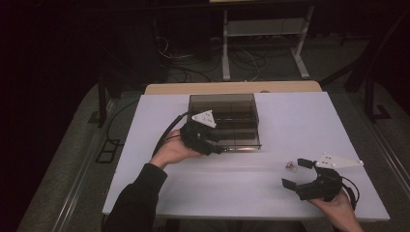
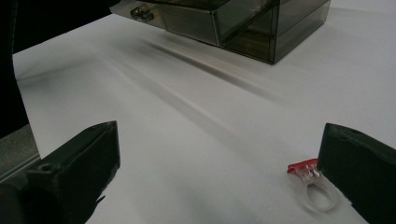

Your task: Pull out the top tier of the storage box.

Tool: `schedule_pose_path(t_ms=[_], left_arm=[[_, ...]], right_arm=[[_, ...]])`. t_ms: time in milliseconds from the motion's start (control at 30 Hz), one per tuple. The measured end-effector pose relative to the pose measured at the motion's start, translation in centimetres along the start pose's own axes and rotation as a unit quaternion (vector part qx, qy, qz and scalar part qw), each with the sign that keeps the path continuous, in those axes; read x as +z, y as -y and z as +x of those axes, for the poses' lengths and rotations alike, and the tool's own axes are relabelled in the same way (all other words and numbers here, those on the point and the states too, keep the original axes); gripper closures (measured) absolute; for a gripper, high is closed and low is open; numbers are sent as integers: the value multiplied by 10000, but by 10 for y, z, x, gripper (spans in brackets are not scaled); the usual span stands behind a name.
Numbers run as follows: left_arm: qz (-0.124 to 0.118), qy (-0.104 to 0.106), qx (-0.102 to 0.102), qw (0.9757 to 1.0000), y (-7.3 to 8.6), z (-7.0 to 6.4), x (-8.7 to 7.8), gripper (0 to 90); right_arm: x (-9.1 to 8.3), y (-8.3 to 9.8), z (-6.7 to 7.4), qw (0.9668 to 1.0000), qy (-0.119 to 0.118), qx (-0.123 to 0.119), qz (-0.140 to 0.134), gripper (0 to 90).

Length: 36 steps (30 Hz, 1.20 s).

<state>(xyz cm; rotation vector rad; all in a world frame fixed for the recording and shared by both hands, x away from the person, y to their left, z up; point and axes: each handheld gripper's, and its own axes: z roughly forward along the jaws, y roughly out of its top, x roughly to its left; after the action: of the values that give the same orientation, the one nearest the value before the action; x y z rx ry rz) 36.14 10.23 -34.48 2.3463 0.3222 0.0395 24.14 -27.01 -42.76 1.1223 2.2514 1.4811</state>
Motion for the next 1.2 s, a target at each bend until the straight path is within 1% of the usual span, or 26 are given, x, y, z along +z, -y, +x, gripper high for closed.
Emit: schedule_pose_path(t_ms=[133,233,367,700,933,1033,1200], left_arm=[[-50,-60,-74,9999,5,-2,-2,478],[-112,-111,-78,9998,8,-5,-5,460],[-257,-169,-128,9994,12,-9,-10,435],[-460,-263,-192,9984,23,-17,-17,403],[-602,-357,-248,9972,35,-24,-21,376],[-666,-365,-287,9967,40,-27,-23,373],[-842,-398,-370,9950,50,-30,-28,367]], right_arm=[[0,0,0,10000,-3,4,7,0],[0,0,0,10000,1,-4,1,0],[0,0,0,10000,3,-4,0,0],[0,0,0,10000,4,-2,7,0],[0,0,0,10000,15,3,6,0],[-1,0,0,10000,25,13,-1,0],[-2,0,0,10000,41,21,-11,0]])
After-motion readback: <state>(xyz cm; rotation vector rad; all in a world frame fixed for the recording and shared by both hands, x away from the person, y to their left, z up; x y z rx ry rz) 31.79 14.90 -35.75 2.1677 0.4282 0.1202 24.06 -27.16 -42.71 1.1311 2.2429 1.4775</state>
